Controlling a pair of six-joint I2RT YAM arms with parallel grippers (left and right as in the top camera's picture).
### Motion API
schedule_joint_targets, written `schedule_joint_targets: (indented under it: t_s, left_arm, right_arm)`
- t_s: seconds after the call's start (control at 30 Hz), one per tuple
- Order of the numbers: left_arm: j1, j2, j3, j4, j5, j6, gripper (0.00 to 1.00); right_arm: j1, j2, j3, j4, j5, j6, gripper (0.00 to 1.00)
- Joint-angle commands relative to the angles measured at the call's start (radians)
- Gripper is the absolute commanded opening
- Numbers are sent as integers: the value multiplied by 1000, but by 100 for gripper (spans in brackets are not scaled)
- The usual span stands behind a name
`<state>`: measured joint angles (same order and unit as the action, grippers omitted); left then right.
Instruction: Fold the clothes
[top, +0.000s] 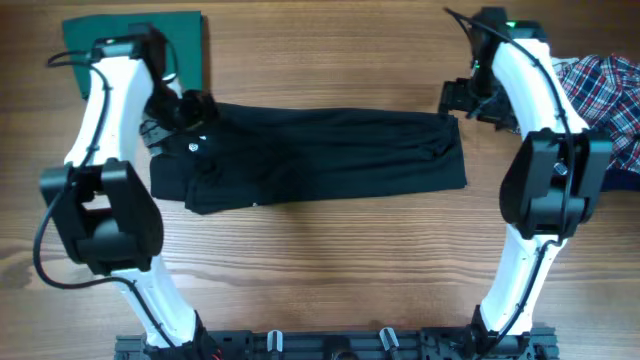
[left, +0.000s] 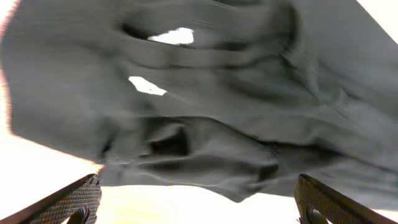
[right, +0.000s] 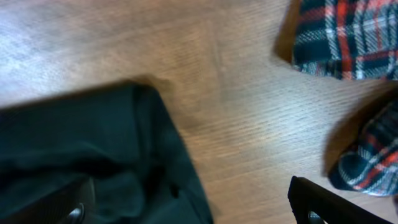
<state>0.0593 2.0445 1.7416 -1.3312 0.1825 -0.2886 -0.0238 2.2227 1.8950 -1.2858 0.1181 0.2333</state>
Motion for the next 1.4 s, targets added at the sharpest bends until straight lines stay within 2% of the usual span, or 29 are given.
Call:
schedule_joint_targets:
  t_s: [0.0, 0.07, 0.27, 0.53, 0.8, 0.93, 1.03, 1.2, 1.3, 1.37]
  left_arm:
    - [-80, -3, -10, 36, 37, 43, 100]
    - [-113, -3, -10, 72, 37, 42, 100]
    - [-142, -3, -10, 101, 37, 42, 100]
    - [-142, -3, -10, 101, 37, 42, 100]
    - [-142, -3, -10, 108, 38, 42, 100]
    - [-142, -3, -10, 108, 38, 42, 100]
    - [-142, -3, -10, 108, 38, 42, 100]
    - [-142, -3, -10, 108, 38, 42, 100]
    - [-142, -3, -10, 108, 37, 42, 100]
    - [-142, -3, -10, 105, 37, 42, 100]
  right_arm:
    - [-51, 12, -57, -6, -249, -217, 100]
    - [-62, 12, -113, 19, -351, -293, 100]
    - [-58, 12, -225, 125, -469, -433, 100]
    - [-55, 12, -323, 214, -467, -437, 100]
    - [-44, 12, -490, 348, -475, -357, 99]
    - [-21, 12, -494, 362, -486, -335, 86]
    - [-2, 12, -494, 367, -461, -300, 72]
    - [3, 12, -494, 374, -448, -280, 56]
    - [3, 12, -494, 377, -348, -195, 44]
    - [3, 12, -494, 377, -319, -178, 40]
